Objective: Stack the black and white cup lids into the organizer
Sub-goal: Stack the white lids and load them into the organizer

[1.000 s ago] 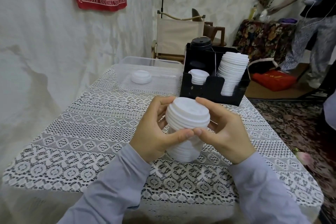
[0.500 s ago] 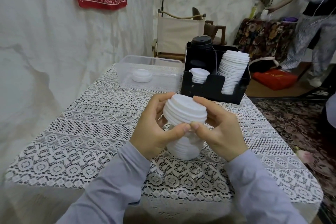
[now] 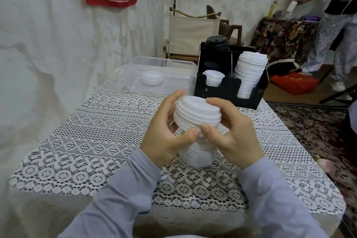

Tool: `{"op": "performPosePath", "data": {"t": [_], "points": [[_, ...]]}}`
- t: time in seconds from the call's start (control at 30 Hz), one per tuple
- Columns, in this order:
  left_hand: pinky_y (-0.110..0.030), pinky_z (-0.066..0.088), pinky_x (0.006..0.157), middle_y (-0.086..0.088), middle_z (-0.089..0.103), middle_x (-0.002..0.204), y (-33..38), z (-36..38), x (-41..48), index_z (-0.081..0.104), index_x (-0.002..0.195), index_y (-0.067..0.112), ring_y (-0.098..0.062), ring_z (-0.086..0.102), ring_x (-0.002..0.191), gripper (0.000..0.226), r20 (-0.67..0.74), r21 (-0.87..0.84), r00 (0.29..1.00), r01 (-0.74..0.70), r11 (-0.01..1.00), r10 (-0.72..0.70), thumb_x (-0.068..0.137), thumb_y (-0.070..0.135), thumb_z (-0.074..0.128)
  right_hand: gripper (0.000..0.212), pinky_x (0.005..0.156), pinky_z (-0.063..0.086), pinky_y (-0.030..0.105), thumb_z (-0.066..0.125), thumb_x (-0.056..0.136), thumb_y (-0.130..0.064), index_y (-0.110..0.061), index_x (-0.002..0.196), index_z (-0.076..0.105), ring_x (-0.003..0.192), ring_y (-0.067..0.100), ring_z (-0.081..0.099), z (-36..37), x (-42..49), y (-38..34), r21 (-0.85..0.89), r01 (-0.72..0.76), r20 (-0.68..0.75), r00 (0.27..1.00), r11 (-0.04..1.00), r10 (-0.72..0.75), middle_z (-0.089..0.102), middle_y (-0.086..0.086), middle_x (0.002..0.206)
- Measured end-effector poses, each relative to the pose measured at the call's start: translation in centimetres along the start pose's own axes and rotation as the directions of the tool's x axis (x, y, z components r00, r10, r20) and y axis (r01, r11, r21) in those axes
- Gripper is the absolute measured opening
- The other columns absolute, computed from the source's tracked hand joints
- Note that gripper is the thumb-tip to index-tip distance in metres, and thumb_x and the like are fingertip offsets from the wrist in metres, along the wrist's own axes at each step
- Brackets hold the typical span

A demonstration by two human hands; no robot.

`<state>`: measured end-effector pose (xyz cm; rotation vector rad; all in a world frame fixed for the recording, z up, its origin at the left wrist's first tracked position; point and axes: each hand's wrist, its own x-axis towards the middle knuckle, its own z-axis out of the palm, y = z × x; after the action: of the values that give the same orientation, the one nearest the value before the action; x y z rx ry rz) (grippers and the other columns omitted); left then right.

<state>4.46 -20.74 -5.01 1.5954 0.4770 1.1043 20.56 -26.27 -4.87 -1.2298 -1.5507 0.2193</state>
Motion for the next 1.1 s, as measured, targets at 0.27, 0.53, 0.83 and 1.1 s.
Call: {"op": "performPosePath", "data": {"t": [0.27, 0.53, 0.83, 1.1], "points": [[-0.021, 0.05, 0.09, 0.005, 0.058, 0.12, 0.3, -1.8, -0.3, 0.039, 0.125, 0.035, -0.008, 0.06, 0.108, 0.087, -0.127, 0.118, 0.992, 0.042, 0.992, -0.027, 0.053, 0.023, 0.085, 0.058, 0.095, 0.046, 0.023, 0.075, 0.067, -0.033, -0.018, 0.118, 0.053, 0.114, 0.008, 0.056, -1.7, -0.3, 0.5, 0.309, -0.012, -0.059, 0.998, 0.951, 0.031, 0.061, -0.019, 0.113], [-0.024, 0.04, 0.082, -0.005, 0.042, 0.137, -0.3, -4.3, -0.1, 0.032, 0.142, 0.018, -0.016, 0.044, 0.105, 0.074, -0.434, 0.551, 0.872, 0.455, 0.7, -0.225, 0.08, 0.023, 0.072, 0.064, 0.103, 0.044, 0.037, 0.077, 0.062, -0.026, -0.011, 0.119, 0.053, 0.118, 0.016, 0.057, -3.1, -1.5, 2.5, 0.236, -0.195, 0.207, 0.967, 0.952, 0.147, 0.059, 0.007, 0.124], [-0.034, 0.026, 0.113, 0.003, 0.038, 0.144, -0.6, -3.8, -0.3, 0.033, 0.142, 0.024, -0.017, 0.033, 0.132, 0.069, -0.263, 0.822, 0.96, 0.273, 0.5, -0.092, 0.083, 0.032, 0.068, 0.063, 0.104, 0.043, 0.031, 0.073, 0.065, -0.03, -0.018, 0.122, 0.051, 0.118, 0.009, 0.055, -2.2, -1.4, 2.4, 0.14, -0.268, 0.35, 0.914, 0.953, 0.206, 0.058, -0.002, 0.124], [-0.021, 0.042, 0.101, 0.015, 0.059, 0.119, -0.5, -1.5, -1.2, 0.06, 0.113, 0.03, 0.002, 0.052, 0.115, 0.038, 0.263, 0.622, 0.948, -0.309, 0.719, 0.179, 0.077, 0.04, 0.06, 0.062, 0.105, 0.042, 0.031, 0.076, 0.066, -0.031, -0.023, 0.122, 0.051, 0.12, 0.008, 0.053, -2.0, -1.8, 2.4, 0.1, -0.276, 0.357, 0.907, 0.956, 0.224, 0.057, -0.005, 0.125]]}}
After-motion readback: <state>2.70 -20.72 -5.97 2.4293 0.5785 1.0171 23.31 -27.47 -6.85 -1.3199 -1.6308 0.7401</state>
